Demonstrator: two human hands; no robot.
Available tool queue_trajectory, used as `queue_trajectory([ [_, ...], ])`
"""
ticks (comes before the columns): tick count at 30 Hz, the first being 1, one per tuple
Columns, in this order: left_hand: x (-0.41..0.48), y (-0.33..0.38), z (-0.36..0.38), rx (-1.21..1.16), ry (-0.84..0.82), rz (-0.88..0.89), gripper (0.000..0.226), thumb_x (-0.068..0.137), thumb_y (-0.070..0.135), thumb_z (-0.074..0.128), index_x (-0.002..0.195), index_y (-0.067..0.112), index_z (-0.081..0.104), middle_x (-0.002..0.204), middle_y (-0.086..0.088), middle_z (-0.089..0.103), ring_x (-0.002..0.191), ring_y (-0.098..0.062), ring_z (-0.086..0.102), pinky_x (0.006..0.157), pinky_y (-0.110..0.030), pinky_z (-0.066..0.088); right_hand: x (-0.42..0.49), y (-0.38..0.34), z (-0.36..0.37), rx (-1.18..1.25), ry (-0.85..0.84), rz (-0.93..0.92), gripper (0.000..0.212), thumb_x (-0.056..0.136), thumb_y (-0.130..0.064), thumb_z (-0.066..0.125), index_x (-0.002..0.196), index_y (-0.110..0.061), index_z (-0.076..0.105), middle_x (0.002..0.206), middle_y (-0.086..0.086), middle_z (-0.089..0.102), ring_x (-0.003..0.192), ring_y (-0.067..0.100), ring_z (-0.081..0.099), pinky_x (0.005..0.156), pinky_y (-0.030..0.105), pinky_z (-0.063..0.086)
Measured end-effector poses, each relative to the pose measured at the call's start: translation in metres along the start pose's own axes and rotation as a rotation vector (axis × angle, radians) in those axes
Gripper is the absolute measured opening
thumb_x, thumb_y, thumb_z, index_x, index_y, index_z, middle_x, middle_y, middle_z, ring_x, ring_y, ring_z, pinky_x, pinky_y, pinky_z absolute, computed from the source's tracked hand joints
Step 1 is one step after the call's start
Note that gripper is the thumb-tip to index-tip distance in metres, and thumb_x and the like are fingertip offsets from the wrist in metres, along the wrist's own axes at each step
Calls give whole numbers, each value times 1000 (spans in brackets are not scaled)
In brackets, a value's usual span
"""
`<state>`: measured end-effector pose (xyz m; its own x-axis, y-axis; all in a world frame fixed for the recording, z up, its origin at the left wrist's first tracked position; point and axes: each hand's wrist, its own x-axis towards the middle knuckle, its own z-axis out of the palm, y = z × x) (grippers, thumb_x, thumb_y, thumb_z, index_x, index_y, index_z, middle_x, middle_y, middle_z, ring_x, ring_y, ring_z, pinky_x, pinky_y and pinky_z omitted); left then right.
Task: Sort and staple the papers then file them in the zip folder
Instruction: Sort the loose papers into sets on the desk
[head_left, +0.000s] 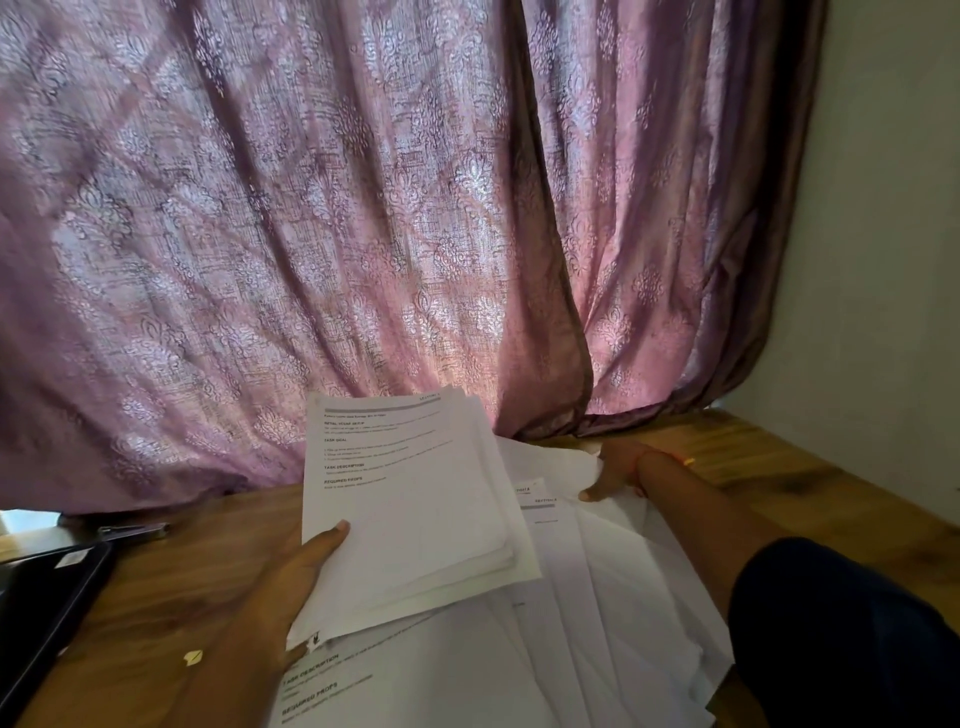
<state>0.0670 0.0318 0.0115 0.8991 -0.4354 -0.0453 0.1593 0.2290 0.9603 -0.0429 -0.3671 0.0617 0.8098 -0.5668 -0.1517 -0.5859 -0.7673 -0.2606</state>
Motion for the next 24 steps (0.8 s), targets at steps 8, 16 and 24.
queue_trajectory([
  [8,-6,5,3,-43,1,-47,33,94,23,67,126,14,67,118,-16,73,108,-39,70,104,-55,48,-23,5,-17,-9,137,-67,51,81,-38,76,119,-6,68,118,10,68,108,24,65,90,28,51],
  [16,-12,8,1,-161,-11,-136,48,85,31,74,129,12,67,124,-19,70,115,-41,66,110,-59,42,-81,-22,-87,34,446,-155,36,80,-31,75,114,-21,67,117,7,65,105,29,61,84,30,46],
  [24,-25,24,4,-275,42,-117,54,82,33,76,131,13,66,127,-21,68,119,-45,63,110,-61,41,-147,-49,-162,283,773,-326,14,81,-28,75,87,-28,63,88,0,61,83,23,58,71,29,42],
])
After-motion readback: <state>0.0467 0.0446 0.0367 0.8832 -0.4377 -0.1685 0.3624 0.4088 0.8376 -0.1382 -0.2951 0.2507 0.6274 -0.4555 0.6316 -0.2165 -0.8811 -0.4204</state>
